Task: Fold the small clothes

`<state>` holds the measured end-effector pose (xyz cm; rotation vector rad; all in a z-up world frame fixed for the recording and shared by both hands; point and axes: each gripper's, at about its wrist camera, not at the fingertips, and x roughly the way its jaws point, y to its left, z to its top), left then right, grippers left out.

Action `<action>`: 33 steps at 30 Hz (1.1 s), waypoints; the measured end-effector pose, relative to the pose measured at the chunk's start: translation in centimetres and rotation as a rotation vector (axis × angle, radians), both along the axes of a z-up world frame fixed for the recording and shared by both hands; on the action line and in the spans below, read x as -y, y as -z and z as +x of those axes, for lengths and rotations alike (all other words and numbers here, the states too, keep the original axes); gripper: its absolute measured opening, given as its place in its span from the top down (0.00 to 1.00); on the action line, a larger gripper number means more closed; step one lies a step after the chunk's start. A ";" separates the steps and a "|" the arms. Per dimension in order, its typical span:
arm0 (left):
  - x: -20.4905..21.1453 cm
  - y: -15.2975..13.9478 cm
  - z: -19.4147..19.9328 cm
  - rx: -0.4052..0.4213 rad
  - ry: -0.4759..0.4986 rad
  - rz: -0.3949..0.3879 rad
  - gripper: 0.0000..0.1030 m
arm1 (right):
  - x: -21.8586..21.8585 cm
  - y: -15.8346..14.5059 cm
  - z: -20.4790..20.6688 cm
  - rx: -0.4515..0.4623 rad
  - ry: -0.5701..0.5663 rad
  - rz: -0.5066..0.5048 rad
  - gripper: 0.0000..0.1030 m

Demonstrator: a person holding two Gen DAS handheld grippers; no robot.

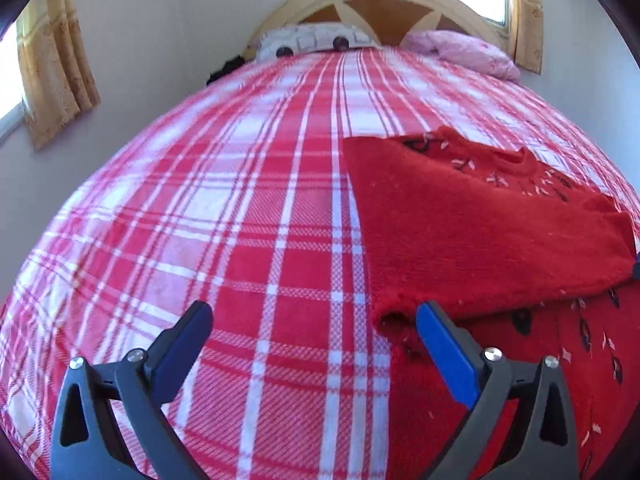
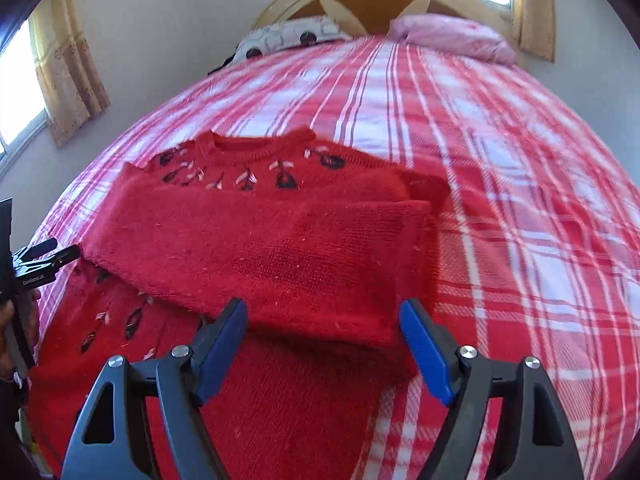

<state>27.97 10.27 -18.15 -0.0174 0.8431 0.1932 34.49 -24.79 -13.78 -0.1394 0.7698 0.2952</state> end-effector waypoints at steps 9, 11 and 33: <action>0.4 1.6 -0.1 -0.063 0.017 0.022 0.00 | 1.5 1.5 -0.5 -0.029 0.055 -0.015 0.23; 0.5 1.6 -0.4 -0.068 0.029 0.027 0.00 | 2.3 1.5 -0.8 -0.048 0.070 0.029 0.23; 0.1 -1.2 3.3 0.029 -0.032 0.010 0.00 | 1.8 -3.1 5.9 0.008 0.106 0.032 0.47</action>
